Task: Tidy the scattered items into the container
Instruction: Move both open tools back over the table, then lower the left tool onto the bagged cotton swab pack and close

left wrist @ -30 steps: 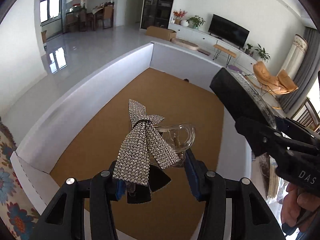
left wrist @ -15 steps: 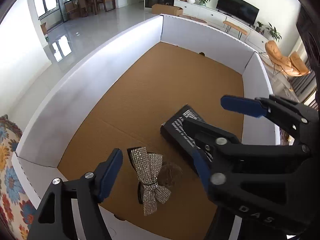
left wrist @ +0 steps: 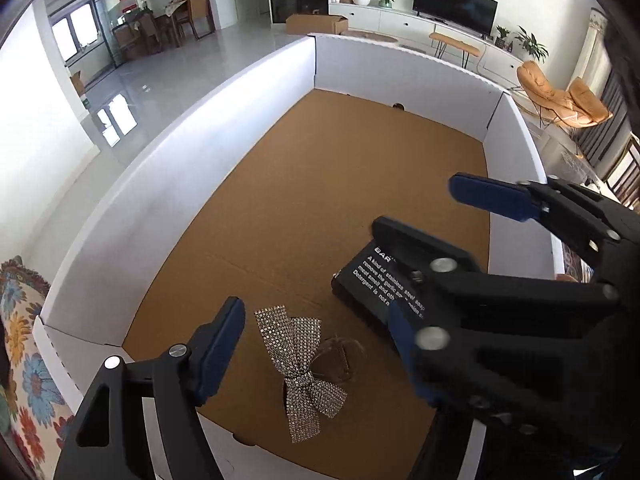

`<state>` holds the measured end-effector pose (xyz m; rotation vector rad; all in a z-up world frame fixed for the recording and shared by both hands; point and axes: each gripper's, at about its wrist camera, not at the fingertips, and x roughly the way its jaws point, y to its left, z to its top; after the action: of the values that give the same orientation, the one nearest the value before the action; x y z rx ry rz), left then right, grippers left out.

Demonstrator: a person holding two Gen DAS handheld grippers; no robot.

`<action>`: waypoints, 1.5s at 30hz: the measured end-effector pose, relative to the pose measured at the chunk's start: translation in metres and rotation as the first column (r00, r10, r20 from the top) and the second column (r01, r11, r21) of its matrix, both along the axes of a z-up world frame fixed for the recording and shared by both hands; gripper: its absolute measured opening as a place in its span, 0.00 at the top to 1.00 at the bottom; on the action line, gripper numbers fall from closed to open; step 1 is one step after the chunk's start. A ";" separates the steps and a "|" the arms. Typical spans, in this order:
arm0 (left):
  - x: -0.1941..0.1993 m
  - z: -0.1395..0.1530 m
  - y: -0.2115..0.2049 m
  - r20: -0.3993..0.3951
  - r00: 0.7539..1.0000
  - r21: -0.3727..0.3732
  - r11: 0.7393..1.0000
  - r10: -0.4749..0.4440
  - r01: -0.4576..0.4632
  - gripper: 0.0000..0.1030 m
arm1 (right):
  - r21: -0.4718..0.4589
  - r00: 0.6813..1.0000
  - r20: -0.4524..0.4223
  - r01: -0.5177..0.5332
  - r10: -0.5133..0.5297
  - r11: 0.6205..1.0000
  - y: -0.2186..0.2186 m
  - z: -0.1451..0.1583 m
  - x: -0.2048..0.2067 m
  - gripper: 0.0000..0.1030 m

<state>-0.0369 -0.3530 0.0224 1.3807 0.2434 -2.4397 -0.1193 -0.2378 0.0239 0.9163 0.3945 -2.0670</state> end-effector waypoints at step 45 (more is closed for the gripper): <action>-0.071 -0.095 0.365 -0.058 0.810 -0.017 0.811 -0.584 0.584 0.00 | 0.107 0.619 0.030 0.779 -0.785 0.618 0.481 -0.091 -0.028 0.28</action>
<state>-0.1081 0.0120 -0.0731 1.5592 -0.2096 -2.9721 -0.1478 0.2427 -0.0671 1.3881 0.0052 -2.8124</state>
